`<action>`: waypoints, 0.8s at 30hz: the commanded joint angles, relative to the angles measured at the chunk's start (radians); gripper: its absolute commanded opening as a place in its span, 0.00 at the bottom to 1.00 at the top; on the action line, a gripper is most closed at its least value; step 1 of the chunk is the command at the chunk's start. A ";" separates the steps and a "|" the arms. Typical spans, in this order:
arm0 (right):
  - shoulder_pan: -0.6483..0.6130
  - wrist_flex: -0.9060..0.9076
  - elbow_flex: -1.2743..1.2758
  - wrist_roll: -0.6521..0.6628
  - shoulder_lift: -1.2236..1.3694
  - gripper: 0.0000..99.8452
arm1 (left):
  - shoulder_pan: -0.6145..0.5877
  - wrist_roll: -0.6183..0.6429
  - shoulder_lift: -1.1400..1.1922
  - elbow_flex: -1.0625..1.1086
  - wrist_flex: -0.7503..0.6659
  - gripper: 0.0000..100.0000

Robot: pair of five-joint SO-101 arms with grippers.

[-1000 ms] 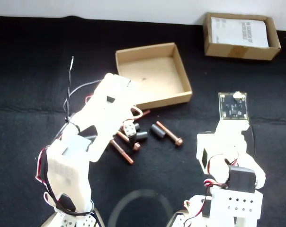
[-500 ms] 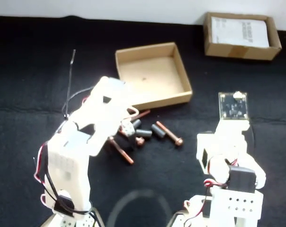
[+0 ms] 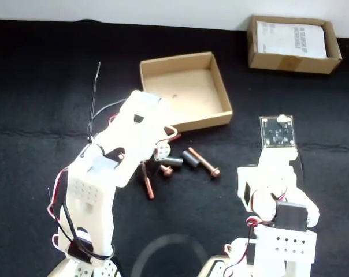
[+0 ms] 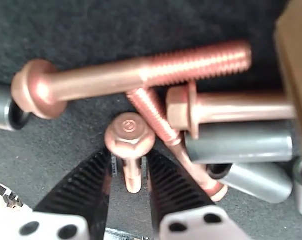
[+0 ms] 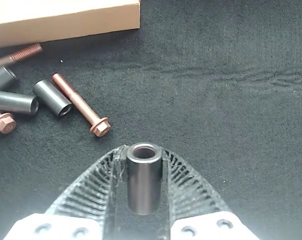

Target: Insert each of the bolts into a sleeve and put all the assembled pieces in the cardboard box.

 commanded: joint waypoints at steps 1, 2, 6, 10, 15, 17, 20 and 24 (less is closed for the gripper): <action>-0.001 -0.018 -0.002 0.043 -0.018 0.01 | -0.004 -0.077 0.002 -0.030 0.058 0.01; -0.001 -0.018 -0.004 0.048 -0.018 0.01 | 0.012 -0.095 0.002 -0.053 0.109 0.01; -0.001 -0.018 -0.002 0.060 -0.019 0.01 | 0.027 -0.089 0.001 -0.116 0.198 0.01; -0.001 -0.018 -0.002 0.060 -0.019 0.01 | -0.002 -0.043 -0.035 -0.130 0.196 0.02; -0.001 -0.013 -0.004 0.061 -0.019 0.01 | -0.033 -0.043 -0.022 -0.174 0.187 0.02; -0.001 -0.012 -0.007 0.061 -0.019 0.01 | -0.050 -0.044 0.007 -0.199 0.176 0.02; -0.001 -0.012 -0.008 0.061 -0.019 0.01 | -0.053 -0.094 0.067 -0.242 0.181 0.02; -0.001 -0.016 -0.002 0.061 -0.019 0.01 | -0.018 -0.143 0.077 -0.240 0.184 0.01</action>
